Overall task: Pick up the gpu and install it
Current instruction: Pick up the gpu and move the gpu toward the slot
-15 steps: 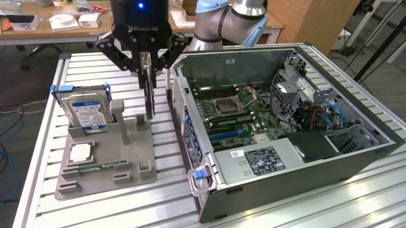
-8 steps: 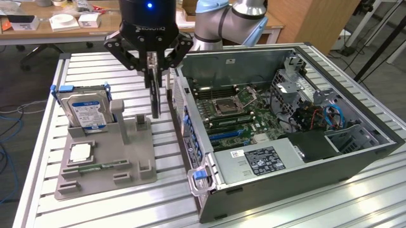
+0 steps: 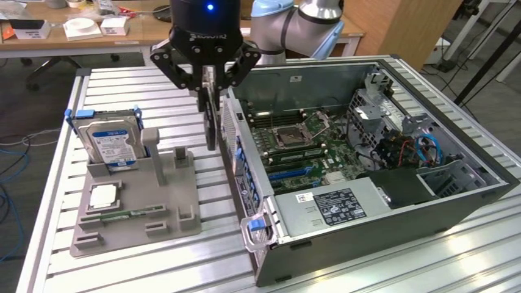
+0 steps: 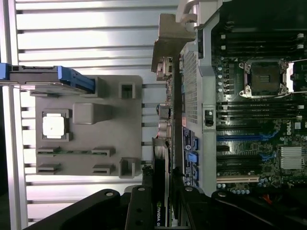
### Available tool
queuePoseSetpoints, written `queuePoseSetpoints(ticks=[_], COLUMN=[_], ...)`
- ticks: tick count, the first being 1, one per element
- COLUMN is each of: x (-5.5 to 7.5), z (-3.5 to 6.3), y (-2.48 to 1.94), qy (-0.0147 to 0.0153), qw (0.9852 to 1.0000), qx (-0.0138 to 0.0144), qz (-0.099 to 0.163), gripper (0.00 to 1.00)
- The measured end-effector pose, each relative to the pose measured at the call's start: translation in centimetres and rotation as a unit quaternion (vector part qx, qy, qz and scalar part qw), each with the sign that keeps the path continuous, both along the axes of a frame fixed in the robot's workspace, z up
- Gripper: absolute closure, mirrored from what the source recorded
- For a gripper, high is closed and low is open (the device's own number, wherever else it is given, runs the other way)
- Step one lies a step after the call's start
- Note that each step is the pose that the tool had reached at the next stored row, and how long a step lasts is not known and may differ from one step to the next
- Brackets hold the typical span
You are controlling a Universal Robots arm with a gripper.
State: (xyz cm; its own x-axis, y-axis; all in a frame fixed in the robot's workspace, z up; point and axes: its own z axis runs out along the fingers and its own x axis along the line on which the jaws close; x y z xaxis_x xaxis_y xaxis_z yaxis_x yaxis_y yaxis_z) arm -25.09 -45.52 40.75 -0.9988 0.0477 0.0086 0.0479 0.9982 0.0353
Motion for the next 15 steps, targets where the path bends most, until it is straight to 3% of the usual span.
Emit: queuePoseSetpoints(ticks=[15], x=[3.7], z=[0.0], y=[0.0], qy=[0.0016], qw=[1.0], qx=[0.0], qz=[0.0], gripper=[0.74])
